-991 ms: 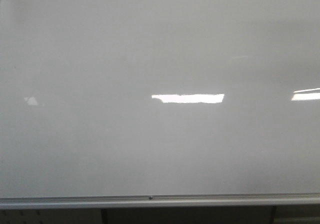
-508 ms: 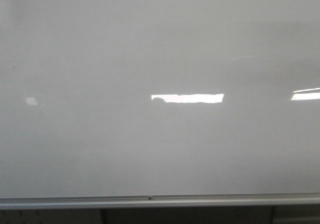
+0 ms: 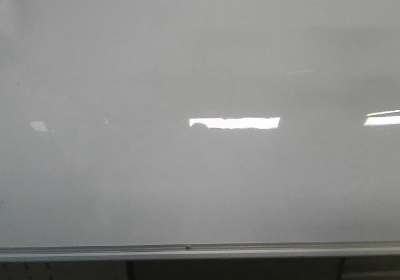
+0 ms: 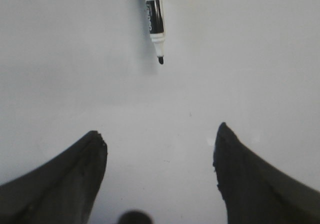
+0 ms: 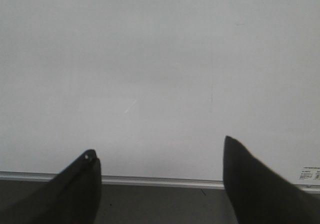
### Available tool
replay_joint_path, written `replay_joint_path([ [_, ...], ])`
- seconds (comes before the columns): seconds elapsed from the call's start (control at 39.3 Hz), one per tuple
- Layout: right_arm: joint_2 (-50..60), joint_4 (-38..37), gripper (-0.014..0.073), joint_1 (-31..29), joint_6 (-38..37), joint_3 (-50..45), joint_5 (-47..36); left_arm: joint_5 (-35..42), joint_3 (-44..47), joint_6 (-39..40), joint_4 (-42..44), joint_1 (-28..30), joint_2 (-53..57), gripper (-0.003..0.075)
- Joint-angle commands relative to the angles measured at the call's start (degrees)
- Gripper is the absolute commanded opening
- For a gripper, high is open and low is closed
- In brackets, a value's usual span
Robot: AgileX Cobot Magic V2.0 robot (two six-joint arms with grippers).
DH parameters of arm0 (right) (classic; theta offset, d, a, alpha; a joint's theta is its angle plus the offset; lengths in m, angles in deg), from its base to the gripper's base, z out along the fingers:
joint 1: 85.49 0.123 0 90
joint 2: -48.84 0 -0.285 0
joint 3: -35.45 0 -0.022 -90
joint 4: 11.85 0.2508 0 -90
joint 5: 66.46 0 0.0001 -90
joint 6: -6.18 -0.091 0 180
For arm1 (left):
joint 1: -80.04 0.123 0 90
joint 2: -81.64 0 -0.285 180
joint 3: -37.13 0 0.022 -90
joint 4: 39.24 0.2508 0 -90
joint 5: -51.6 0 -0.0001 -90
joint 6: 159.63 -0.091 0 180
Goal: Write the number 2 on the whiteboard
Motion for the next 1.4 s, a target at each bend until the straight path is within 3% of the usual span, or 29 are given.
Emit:
replay_joint_path([
  [0.0, 0.0, -0.3, 0.0538, -0.3, 0.3, 1.9, -4.1, 5.4, -5.1, 0.0, -0.6, -0.4, -3.4, 0.0441],
  [0.53, 0.0, -0.3, 0.0538, -0.3, 0.3, 1.9, -4.1, 7.7, -18.9, 0.0, -2.8, -0.4, -22.5, 0.0441],
  [1.09, 0.0, -0.3, 0.0538, -0.3, 0.3, 1.9, -4.1, 15.9, -20.3, 0.0, -4.2, -0.4, -27.9, 0.0439],
  [1.19, 0.0, -0.3, 0.0538, -0.3, 0.3, 1.9, -4.1, 16.1, -20.3, 0.0, -4.2, -0.4, -27.9, 0.0386],
  [1.37, 0.0, -0.3, 0.0538, -0.3, 0.3, 1.9, -4.1, 16.3, -20.3, 0.0, -4.2, -0.4, -27.9, 0.0187],
])
